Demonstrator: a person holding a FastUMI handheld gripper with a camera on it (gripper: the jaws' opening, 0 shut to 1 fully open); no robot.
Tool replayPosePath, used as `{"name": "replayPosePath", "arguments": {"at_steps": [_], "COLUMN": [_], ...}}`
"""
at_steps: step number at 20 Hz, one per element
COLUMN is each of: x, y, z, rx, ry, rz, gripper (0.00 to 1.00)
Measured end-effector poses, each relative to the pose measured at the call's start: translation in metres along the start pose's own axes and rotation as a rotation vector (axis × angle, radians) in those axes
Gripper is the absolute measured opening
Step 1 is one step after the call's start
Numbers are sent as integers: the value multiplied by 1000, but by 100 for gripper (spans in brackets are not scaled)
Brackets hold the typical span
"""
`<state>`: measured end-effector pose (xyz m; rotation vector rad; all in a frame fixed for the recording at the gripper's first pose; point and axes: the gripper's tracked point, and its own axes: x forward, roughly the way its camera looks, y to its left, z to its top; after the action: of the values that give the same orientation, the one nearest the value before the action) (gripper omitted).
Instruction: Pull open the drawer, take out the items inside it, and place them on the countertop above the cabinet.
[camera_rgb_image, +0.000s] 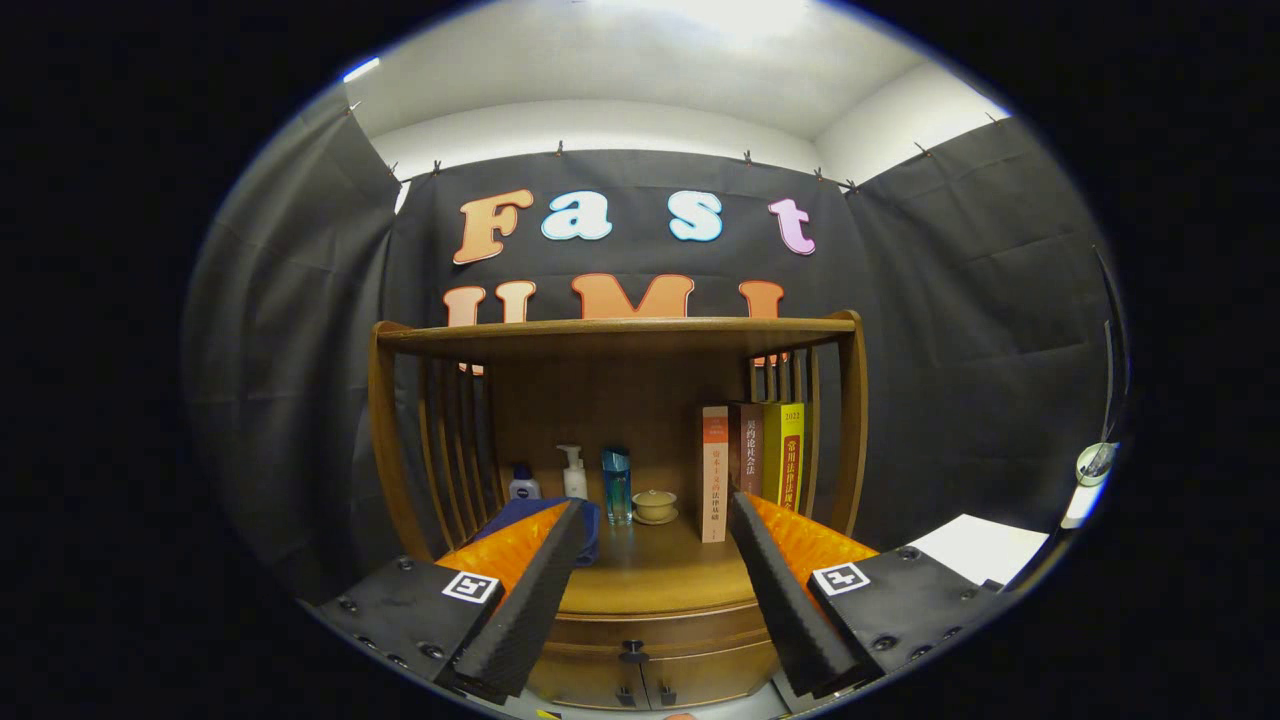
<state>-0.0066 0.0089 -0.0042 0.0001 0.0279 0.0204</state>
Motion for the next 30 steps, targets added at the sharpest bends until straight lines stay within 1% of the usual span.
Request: {"name": "replayPosePath", "arguments": {"at_steps": [17,28,30], "x": [-2,4,6], "y": [-7,10,14], "z": [4,-19,-29], "rx": [-2,24,31], "ry": [-19,-11,-11], "rz": [-19,-6,2], "gripper": [98,98,98]}}
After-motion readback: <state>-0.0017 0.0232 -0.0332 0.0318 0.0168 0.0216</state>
